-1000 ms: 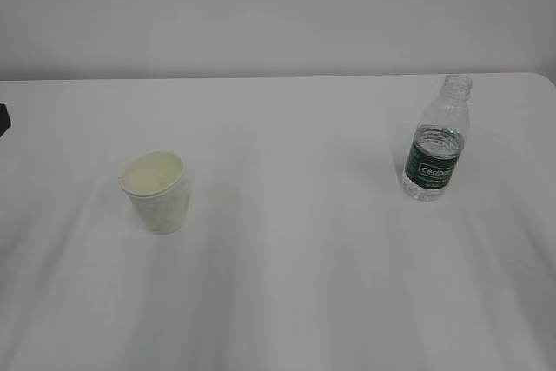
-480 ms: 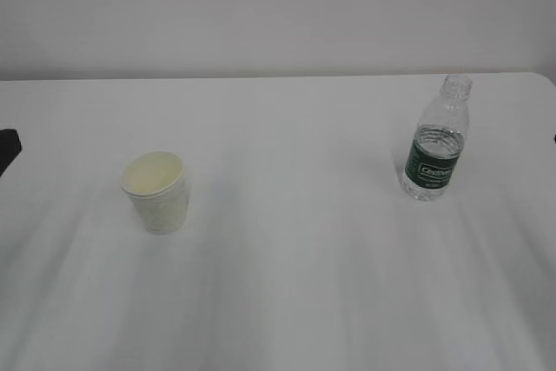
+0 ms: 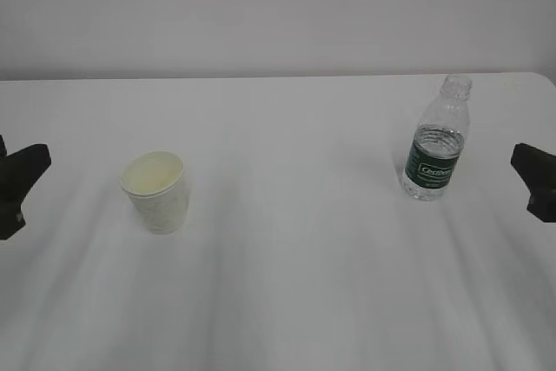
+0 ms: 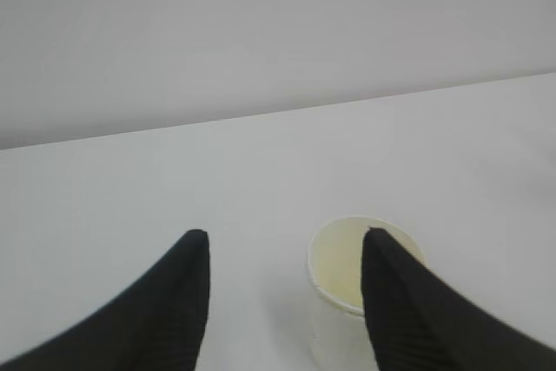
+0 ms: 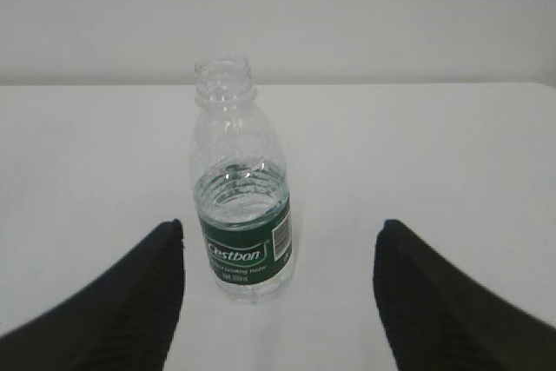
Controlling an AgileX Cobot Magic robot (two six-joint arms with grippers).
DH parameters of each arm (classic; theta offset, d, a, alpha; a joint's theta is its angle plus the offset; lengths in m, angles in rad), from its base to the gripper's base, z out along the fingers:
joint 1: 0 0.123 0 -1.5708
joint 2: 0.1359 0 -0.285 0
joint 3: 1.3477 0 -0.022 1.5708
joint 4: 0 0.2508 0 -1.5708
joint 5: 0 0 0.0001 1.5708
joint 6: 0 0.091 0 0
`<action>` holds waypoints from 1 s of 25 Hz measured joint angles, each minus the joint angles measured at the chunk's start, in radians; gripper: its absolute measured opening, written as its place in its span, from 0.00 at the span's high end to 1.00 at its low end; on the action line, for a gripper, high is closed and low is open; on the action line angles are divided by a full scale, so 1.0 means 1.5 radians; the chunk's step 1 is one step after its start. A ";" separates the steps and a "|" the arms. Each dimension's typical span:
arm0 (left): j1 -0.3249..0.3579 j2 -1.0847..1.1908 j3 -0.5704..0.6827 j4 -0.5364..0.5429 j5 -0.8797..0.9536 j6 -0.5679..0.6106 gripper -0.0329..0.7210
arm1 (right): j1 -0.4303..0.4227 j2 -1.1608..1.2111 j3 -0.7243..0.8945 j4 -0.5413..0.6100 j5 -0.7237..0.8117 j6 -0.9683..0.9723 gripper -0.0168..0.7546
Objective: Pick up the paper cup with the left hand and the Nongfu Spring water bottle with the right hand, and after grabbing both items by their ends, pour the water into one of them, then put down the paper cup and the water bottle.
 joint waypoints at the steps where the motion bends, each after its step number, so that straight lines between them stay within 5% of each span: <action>1: 0.000 0.019 0.000 0.009 -0.017 -0.005 0.43 | 0.000 0.009 0.000 -0.001 -0.010 0.001 0.30; 11: 0.000 0.159 0.022 0.049 -0.176 -0.018 0.43 | 0.000 0.086 0.000 -0.002 -0.077 0.001 0.30; 25: 0.000 0.228 0.053 0.071 -0.186 -0.019 0.43 | 0.000 0.285 -0.002 -0.004 -0.280 0.002 0.30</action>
